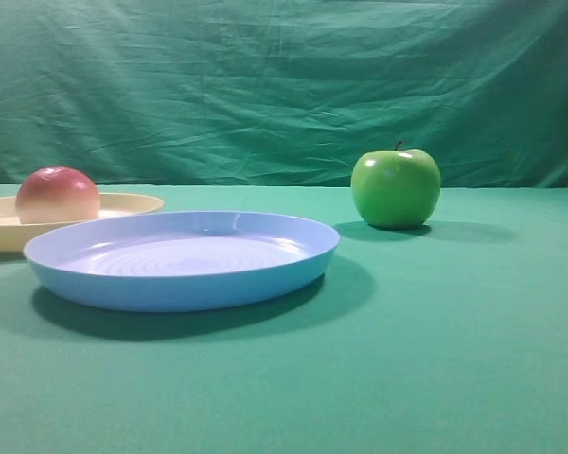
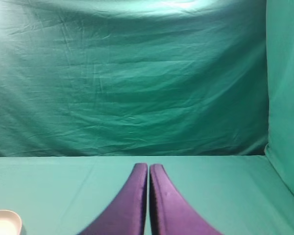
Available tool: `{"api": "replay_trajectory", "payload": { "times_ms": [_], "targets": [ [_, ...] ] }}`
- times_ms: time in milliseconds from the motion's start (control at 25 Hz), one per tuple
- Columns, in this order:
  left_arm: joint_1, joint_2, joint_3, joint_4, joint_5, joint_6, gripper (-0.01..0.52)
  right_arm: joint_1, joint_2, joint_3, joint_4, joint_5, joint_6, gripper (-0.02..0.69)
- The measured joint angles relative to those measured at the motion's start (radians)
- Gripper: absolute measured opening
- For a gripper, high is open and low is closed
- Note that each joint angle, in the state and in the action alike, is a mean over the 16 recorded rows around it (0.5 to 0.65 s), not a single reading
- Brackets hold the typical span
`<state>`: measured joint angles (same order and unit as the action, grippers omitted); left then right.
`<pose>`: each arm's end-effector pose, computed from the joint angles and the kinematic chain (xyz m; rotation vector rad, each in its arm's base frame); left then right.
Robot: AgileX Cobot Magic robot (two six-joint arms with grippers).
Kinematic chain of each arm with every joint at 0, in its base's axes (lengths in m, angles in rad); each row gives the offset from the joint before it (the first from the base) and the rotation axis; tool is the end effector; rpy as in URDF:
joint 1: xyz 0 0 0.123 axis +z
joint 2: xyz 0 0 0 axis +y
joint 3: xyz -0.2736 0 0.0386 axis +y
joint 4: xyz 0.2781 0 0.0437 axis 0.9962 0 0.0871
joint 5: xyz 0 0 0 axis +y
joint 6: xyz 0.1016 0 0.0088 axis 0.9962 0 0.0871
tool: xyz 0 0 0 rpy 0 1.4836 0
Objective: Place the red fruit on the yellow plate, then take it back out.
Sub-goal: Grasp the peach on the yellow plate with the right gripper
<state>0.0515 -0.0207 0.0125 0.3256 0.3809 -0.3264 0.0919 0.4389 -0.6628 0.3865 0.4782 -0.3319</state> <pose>0.1003 0.0173 0.1751 -0.1516 1.8318 0.1297 0.1275 0.0295 0.3648 -0.1956 1.6992 0.2282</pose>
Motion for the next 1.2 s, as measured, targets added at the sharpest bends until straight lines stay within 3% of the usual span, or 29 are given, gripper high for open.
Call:
{"api": "replay_trajectory", "payload": {
  "times_ms": [520, 1200],
  "targets": [
    [0.000, 0.000, 0.000, 0.000, 0.000, 0.000, 0.000, 0.142, 0.402, -0.253, -0.010, 0.274, -0.188, 0.000],
    [0.000, 0.000, 0.000, 0.000, 0.000, 0.000, 0.000, 0.500, 1.157, -0.757, -0.038, 0.325, -0.225, 0.000]
  ]
}}
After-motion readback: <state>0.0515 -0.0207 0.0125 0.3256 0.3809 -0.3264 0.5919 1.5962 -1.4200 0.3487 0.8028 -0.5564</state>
